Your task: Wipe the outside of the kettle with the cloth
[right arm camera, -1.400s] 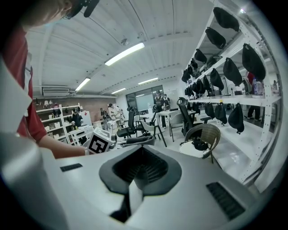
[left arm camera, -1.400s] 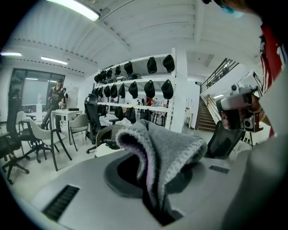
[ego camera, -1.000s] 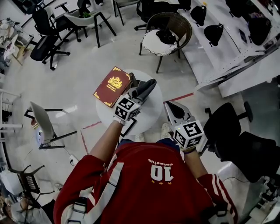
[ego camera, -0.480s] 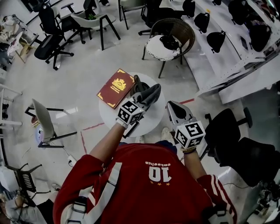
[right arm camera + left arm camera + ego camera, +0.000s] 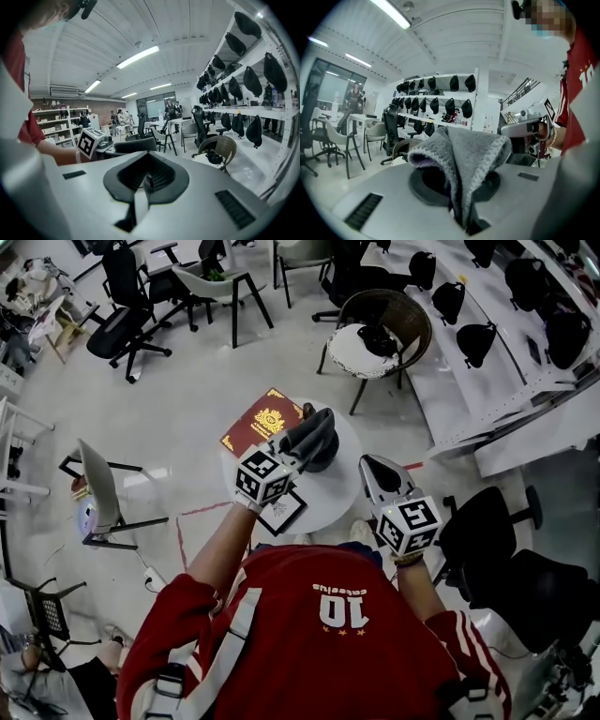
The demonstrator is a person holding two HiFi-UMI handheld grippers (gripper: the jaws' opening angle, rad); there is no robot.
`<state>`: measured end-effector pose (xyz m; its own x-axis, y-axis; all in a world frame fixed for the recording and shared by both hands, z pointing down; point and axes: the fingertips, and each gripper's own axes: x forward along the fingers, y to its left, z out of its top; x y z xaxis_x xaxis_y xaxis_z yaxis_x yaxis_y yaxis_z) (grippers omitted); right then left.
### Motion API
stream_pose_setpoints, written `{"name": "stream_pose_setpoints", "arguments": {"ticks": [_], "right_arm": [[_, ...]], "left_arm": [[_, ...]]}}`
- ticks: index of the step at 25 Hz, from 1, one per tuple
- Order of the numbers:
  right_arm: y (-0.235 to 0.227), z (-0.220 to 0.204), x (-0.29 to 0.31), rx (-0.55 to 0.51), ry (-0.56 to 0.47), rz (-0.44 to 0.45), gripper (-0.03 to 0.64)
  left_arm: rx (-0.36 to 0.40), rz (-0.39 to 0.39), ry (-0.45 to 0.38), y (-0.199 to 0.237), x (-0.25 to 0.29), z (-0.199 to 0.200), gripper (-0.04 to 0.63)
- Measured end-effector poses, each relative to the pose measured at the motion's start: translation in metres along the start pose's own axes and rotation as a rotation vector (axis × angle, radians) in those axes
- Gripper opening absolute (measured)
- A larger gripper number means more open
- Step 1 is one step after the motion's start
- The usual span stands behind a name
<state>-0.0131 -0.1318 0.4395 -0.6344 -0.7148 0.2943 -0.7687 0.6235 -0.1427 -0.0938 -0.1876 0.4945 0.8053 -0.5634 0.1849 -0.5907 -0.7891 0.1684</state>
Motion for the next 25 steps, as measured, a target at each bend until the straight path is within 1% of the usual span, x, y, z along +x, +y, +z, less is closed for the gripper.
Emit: {"name": "stream_pose_setpoints", "arguments": {"ticks": [2,4,9,12,14,18,22,25], "right_arm": [[0.003,0.003,0.003,-0.008,0.0,0.009,0.017],[0.005,0.004,0.006,-0.013,0.0,0.016,0.017],[0.015,0.001,0.011,-0.017,0.012,0.023,0.017],[0.011,-0.005,0.009,-0.01,0.021,0.011,0.017],[0.007,-0.009,0.006,-0.001,0.026,-0.004,0.017],[-0.003,-0.014,0.0,0.015,0.04,-0.034,0.017],[-0.012,-0.02,-0.007,0.026,0.055,-0.063,0.017],[-0.016,-0.026,-0.01,0.035,0.066,-0.075,0.017]], "left_arm": [[-0.02,0.033,-0.017,0.015,-0.011,0.005,0.046],[-0.023,0.071,-0.023,0.031,-0.022,0.007,0.046],[-0.005,0.164,-0.009,0.075,-0.043,0.004,0.046],[0.009,0.196,0.011,0.094,-0.043,-0.002,0.046],[0.007,0.202,0.022,0.103,-0.039,-0.006,0.046],[-0.021,0.202,0.033,0.116,-0.027,-0.015,0.046],[-0.059,0.202,0.041,0.123,-0.014,-0.027,0.046],[-0.073,0.192,0.055,0.126,-0.003,-0.037,0.046]]}}
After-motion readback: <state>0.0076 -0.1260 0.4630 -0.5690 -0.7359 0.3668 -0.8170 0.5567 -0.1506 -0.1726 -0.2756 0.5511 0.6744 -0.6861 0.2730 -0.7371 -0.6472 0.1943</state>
